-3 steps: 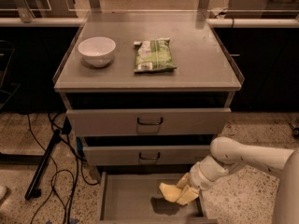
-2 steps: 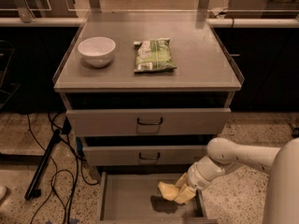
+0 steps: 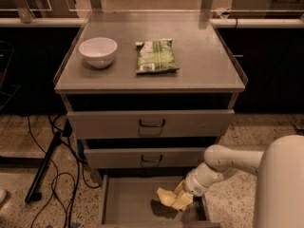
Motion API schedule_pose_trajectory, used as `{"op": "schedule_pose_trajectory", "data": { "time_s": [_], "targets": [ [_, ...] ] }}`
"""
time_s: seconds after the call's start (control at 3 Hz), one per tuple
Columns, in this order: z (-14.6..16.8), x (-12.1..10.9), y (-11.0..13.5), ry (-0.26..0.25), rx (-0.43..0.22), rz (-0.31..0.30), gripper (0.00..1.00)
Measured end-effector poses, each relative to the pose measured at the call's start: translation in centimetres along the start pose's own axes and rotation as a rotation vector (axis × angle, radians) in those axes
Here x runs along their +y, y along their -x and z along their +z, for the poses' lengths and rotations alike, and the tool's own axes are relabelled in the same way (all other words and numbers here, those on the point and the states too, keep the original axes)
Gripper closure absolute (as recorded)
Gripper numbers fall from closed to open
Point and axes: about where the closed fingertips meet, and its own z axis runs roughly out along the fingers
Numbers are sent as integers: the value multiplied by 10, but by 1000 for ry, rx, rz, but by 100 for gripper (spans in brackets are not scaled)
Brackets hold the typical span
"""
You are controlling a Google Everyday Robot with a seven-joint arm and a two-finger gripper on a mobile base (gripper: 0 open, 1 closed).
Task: Place sponge into bottom drawer
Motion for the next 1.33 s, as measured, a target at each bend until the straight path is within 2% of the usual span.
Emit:
{"op": "schedule_pose_trajectory", "data": {
  "time_s": [0.33, 0.67, 1.0, 1.33],
  "targets": [
    [23, -9, -5, 1, 3, 45, 100],
    [23, -9, -5, 1, 3, 45, 100],
    [47, -13, -11, 16, -7, 87, 100],
    [93, -40, -28, 25, -8, 191, 100]
  ]
}}
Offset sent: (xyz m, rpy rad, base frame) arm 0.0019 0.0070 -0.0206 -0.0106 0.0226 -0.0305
